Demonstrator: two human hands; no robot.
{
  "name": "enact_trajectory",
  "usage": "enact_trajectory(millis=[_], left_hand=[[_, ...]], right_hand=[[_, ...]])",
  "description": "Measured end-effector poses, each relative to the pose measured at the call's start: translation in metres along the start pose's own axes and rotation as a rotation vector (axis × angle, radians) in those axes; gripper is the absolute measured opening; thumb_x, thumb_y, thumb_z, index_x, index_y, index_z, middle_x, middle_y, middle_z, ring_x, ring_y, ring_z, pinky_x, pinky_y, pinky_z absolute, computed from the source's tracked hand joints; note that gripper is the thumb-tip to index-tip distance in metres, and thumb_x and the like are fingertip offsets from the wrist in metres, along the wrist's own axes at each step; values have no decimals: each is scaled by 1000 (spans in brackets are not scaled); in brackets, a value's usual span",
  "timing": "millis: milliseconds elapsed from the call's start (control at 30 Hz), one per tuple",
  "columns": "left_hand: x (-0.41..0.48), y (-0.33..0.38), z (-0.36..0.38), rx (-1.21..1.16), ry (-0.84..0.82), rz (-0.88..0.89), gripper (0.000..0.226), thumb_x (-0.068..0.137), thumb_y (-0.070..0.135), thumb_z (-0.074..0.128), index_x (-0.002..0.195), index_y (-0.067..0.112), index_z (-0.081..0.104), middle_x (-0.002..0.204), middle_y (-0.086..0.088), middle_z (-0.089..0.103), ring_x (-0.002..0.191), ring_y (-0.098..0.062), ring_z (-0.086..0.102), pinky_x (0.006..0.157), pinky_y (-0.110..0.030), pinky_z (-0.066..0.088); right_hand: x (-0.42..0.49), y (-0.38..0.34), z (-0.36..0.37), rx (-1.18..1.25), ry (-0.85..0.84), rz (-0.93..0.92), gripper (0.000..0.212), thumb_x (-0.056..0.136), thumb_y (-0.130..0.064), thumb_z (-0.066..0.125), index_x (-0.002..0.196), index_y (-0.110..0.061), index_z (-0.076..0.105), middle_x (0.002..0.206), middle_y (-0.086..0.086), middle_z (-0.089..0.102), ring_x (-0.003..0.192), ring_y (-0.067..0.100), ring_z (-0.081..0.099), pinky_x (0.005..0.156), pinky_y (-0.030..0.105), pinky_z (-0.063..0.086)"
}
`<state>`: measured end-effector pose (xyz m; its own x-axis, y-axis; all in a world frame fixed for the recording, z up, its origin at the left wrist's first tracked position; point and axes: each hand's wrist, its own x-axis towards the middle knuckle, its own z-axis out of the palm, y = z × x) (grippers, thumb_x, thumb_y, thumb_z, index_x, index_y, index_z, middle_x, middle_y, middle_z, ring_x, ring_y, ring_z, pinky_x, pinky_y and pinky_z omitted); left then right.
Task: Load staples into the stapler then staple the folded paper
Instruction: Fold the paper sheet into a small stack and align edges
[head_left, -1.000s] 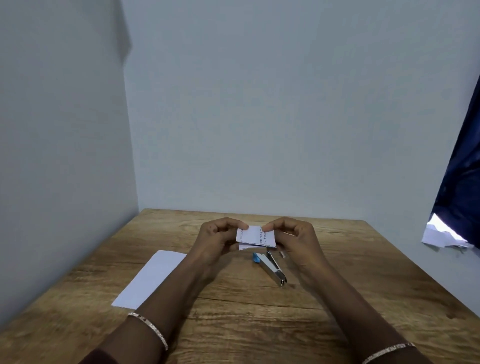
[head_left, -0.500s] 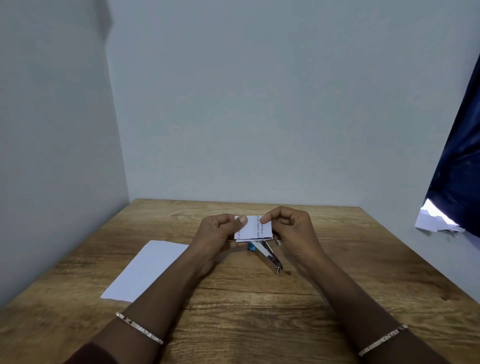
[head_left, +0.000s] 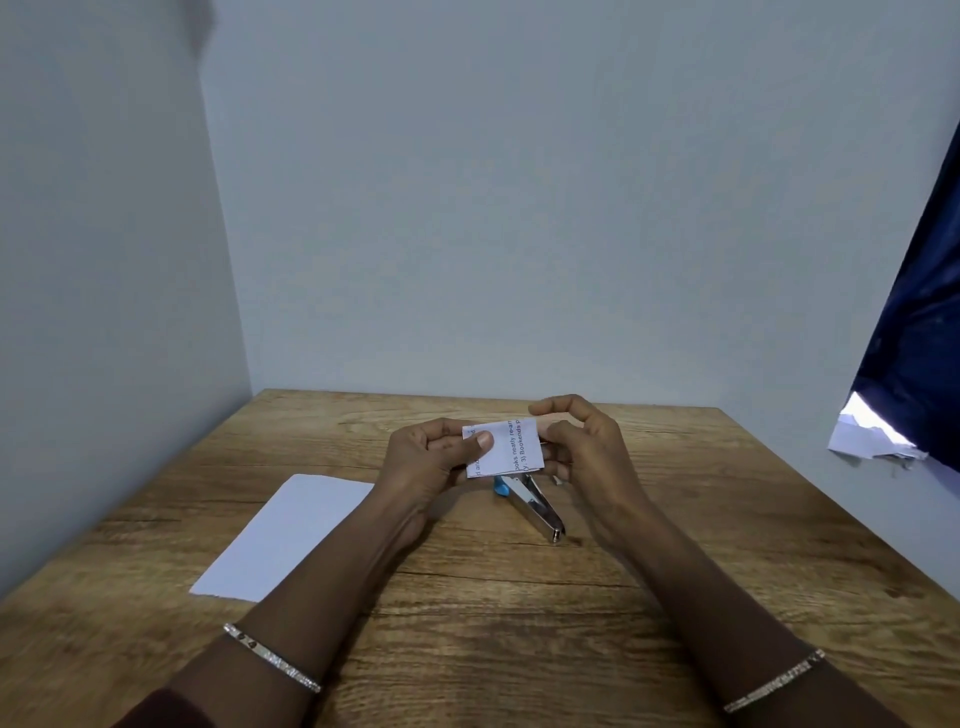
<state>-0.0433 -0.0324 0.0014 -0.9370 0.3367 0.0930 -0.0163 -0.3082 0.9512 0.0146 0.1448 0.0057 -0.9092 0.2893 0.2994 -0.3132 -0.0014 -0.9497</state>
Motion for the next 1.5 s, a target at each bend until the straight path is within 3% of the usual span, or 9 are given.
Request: enact_trajectory(millis=[167, 367, 500, 600, 700, 933, 1100, 1267, 1500], left_hand=[[-2, -1, 2, 38, -44, 29, 10, 75, 5, 84, 80, 7, 75, 77, -15, 79, 63, -17, 75, 51, -21, 55], [-1, -3, 2, 99, -105, 27, 7, 80, 14, 82, 80, 9, 77, 80, -15, 79, 65, -17, 73, 55, -20, 55], [2, -5, 1, 165, -125, 35, 28, 86, 30, 77, 91, 2, 77, 83, -21, 73, 59, -15, 59, 60, -24, 55], [3, -5, 0, 155, -111, 35, 30, 87, 26, 76, 93, -3, 75, 94, -32, 73, 69, -24, 61, 62, -25, 57], [3, -5, 0, 151, -99, 38, 26, 87, 23, 76, 88, -3, 75, 86, -27, 73, 59, -17, 62, 55, -22, 54], [3, -7, 1, 152, -89, 101, 13, 83, 19, 79, 81, 6, 78, 80, -16, 78, 69, -21, 74, 60, -27, 59], [3, -5, 3, 213, -81, 173, 7, 81, 17, 81, 75, 15, 79, 74, -14, 78, 69, -21, 75, 59, -27, 58], [0, -6, 5, 210, -112, 155, 15, 85, 25, 77, 85, 10, 79, 83, -15, 79, 74, -18, 74, 61, -27, 58], [-1, -3, 5, 270, -83, 256, 12, 89, 16, 73, 84, 6, 76, 84, -18, 77, 77, -22, 72, 66, -28, 59]], right_hand=[[-2, 5, 2, -83, -34, 3, 19, 87, -29, 78, 97, -13, 78, 86, 11, 80, 77, 21, 77, 64, 32, 59], [-1, 8, 0, -110, -18, -36, 14, 87, -25, 78, 90, -12, 78, 86, 13, 80, 82, 27, 78, 71, 42, 57], [-1, 8, -1, -161, 12, -68, 11, 86, -25, 79, 85, -14, 77, 84, 12, 80, 86, 33, 77, 72, 47, 56], [-1, 8, 1, -191, 16, -76, 11, 87, -23, 78, 85, -13, 77, 83, 11, 80, 86, 33, 77, 76, 57, 59], [-1, 9, 2, -212, 16, -81, 10, 87, -22, 77, 85, -13, 77, 83, 12, 80, 86, 34, 77, 77, 61, 58], [0, 9, 4, -235, 36, -88, 8, 89, -19, 76, 86, -12, 77, 82, 9, 79, 83, 29, 77, 68, 43, 54], [1, 8, 3, -241, 44, -103, 9, 89, -18, 75, 88, -9, 77, 84, 12, 79, 84, 30, 77, 67, 41, 53], [2, 3, 0, -236, 35, -112, 8, 89, -16, 75, 87, -8, 77, 82, 10, 80, 81, 23, 77, 64, 35, 52], [-1, 3, 0, -198, -69, -96, 20, 83, -31, 80, 85, -12, 76, 81, 12, 79, 81, 28, 77, 68, 47, 56]])
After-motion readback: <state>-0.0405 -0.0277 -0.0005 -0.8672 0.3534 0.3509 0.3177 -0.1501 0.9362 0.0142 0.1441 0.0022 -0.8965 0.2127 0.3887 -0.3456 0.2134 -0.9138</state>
